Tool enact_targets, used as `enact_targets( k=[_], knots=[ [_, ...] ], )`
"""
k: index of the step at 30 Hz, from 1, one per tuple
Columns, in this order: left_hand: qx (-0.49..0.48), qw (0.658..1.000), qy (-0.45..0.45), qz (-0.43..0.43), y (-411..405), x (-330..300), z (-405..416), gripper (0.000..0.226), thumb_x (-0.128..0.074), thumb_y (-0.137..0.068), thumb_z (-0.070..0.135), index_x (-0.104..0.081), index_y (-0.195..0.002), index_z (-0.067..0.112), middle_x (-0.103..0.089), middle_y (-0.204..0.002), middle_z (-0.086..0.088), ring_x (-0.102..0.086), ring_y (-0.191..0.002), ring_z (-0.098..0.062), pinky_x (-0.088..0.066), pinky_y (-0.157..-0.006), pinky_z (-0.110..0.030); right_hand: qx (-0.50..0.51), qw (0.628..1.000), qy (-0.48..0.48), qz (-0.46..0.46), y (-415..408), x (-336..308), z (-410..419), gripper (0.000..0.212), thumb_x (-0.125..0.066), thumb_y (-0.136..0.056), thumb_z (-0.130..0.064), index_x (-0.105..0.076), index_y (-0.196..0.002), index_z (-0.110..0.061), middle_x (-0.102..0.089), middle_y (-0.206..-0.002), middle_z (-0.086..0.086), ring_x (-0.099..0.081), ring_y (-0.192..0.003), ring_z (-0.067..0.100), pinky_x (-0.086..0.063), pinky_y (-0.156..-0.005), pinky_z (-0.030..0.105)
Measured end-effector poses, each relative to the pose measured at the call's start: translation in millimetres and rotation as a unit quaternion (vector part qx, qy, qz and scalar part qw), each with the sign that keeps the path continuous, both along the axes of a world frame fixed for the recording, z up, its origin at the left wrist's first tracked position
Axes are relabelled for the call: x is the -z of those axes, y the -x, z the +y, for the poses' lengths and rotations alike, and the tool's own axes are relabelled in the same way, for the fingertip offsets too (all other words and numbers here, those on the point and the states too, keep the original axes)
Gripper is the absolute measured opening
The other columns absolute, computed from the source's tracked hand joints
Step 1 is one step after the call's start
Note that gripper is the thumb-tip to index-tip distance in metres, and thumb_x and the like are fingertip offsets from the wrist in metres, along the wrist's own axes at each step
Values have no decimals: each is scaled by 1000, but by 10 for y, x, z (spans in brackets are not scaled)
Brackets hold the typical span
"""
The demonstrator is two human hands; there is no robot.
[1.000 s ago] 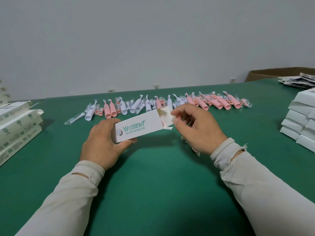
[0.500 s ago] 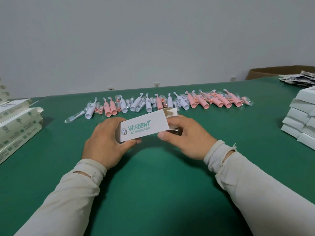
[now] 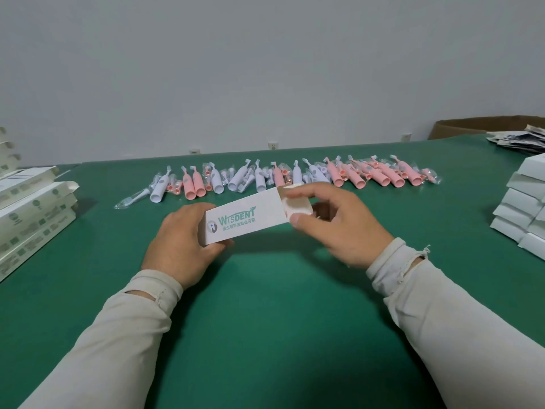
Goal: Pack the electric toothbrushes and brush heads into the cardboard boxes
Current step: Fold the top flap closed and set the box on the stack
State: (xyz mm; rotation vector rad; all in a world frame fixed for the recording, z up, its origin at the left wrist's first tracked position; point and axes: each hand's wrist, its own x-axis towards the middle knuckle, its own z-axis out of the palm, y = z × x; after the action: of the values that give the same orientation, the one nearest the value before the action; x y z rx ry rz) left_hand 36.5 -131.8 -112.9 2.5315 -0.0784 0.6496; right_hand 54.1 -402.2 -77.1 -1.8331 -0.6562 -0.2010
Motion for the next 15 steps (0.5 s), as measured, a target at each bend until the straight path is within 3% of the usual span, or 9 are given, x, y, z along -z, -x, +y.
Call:
enact_targets(
  k=[3,5,8,11,13,15],
  knots=[
    [2,1000,12,-19,-24,12,8,51,-80,-76,37,-57,-121,35,-58,-108,13,-52,-106,-20,-47,-89,-42,5,989,-137,55,-15,-53,-17,22,-64,-88,-12,-70,-105,-25,-68,-99,-10,-69,-69,17,-57,-65,29],
    [6,999,18,-32,-29,18,4,51,-81,-76,36,-57,-121,35,-61,-111,11,-53,-107,-21,-47,-89,-42,16,986,-155,67,-38,-47,-30,19,-64,-93,-3,-71,-103,-18,-72,-85,-9,-70,-66,15,-57,-65,27],
    [10,998,23,-50,-27,12,-11,52,-83,-75,34,-59,-122,32,-62,-112,8,-54,-107,-24,-47,-88,-43,24,989,-124,72,-37,-17,-16,16,-67,-91,-1,-73,-94,-15,-74,-74,-4,-71,-66,12,-58,-67,22],
    [-3,998,19,-54,-25,4,-30,54,-83,-75,35,-60,-124,28,-64,-114,5,-56,-107,-26,-50,-88,-48,26,994,-77,66,-47,-30,-44,18,-70,-90,-5,-74,-91,-22,-75,-79,-7,-73,-71,11,-59,-68,24],
    [-26,998,11,-61,-19,-4,-21,55,-83,-75,35,-61,-124,27,-65,-116,3,-55,-109,-28,-50,-88,-49,95,994,-22,41,-108,-59,-161,18,-68,-92,-11,-73,-90,-28,-74,-83,-6,-73,-76,10,-61,-72,28],
    [-46,997,11,-64,-12,-11,2,55,-83,-76,36,-60,-125,27,-65,-116,1,-54,-111,-29,-50,-88,-50,211,975,72,-7,-183,-112,-352,20,-65,-93,-14,-68,-86,-33,-69,-84,-14,-67,-76,3,-52,-72,17]
  ],
)
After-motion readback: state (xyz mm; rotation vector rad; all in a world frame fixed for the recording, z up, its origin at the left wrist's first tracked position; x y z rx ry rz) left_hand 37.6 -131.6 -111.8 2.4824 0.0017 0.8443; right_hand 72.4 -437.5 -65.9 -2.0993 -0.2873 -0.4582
